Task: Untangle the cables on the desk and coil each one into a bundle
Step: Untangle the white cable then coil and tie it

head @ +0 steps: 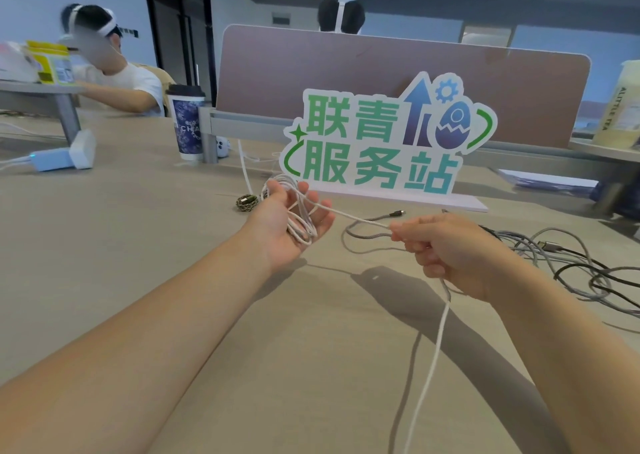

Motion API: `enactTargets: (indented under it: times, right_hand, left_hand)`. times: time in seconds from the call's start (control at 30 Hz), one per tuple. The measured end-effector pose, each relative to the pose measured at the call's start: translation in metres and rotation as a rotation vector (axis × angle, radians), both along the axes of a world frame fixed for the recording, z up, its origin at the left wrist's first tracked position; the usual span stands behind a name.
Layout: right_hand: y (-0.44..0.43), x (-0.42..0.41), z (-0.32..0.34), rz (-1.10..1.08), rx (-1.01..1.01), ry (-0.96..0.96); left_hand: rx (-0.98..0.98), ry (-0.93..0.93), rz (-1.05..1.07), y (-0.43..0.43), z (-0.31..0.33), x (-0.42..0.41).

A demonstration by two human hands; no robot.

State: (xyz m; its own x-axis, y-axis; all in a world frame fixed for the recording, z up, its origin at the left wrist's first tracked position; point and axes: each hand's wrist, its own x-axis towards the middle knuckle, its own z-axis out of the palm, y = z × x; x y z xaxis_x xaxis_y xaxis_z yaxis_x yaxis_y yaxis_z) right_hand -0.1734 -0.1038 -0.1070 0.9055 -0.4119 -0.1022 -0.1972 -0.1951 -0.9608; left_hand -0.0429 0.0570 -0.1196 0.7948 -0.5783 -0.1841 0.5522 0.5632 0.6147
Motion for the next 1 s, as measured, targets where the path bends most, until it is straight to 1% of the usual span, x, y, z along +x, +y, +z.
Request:
enactTargets:
  times: [0.07, 0.13, 0.27, 0.33, 0.43, 0.6, 0.67, 0.73, 0.77, 0.83, 0.9, 1.0]
  right_hand:
    - [0.000, -0.001, 0.003, 0.047, -0.021, -0.066]
    - [0.003, -0.002, 0.005, 0.096, -0.066, -0.144]
    - [0.015, -0.004, 0.004, 0.169, -0.157, -0.276]
    - [0.018, -0.002, 0.002, 0.169, -0.180, -0.317]
    - [0.020, 0.000, -0.001, 0.153, -0.213, -0.334]
    - [0.026, 0.001, -0.003, 0.113, -0.279, -0.338]
    - [0.026, 0.002, -0.005, 0.100, -0.289, -0.282]
    - [0.022, 0.003, -0.006, 0.092, -0.262, -0.216]
    - [0.019, 0.003, -0.005, 0.095, -0.218, -0.194]
    - [0.012, 0.003, -0.003, 0.109, -0.066, -0.166]
    - [0.006, 0.003, -0.002, 0.104, 0.059, -0.118]
    - [0.000, 0.005, -0.003, 0.105, 0.151, -0.022]
  left_hand:
    - [0.053, 0.014, 0.008, -0.001, -0.002, 0.003]
    - [0.125, -0.020, -0.022, -0.002, -0.003, 0.004]
    - [0.241, -0.132, -0.184, 0.000, -0.004, -0.003]
    - [0.300, -0.197, -0.304, 0.002, -0.003, -0.007]
    - [0.389, -0.311, -0.546, 0.001, 0.000, -0.015]
    - [0.595, -0.620, -0.899, 0.000, -0.006, -0.036]
    - [0.668, -0.725, -0.979, -0.001, -0.011, -0.041]
    - [0.662, -0.743, -0.964, -0.003, -0.013, -0.041]
    - [0.642, -0.753, -0.925, -0.004, -0.013, -0.039]
    - [0.608, -0.758, -0.807, -0.006, -0.013, -0.035]
    - [0.586, -0.716, -0.668, -0.007, -0.011, -0.029]
    - [0.543, -0.621, -0.484, -0.009, -0.008, -0.022]
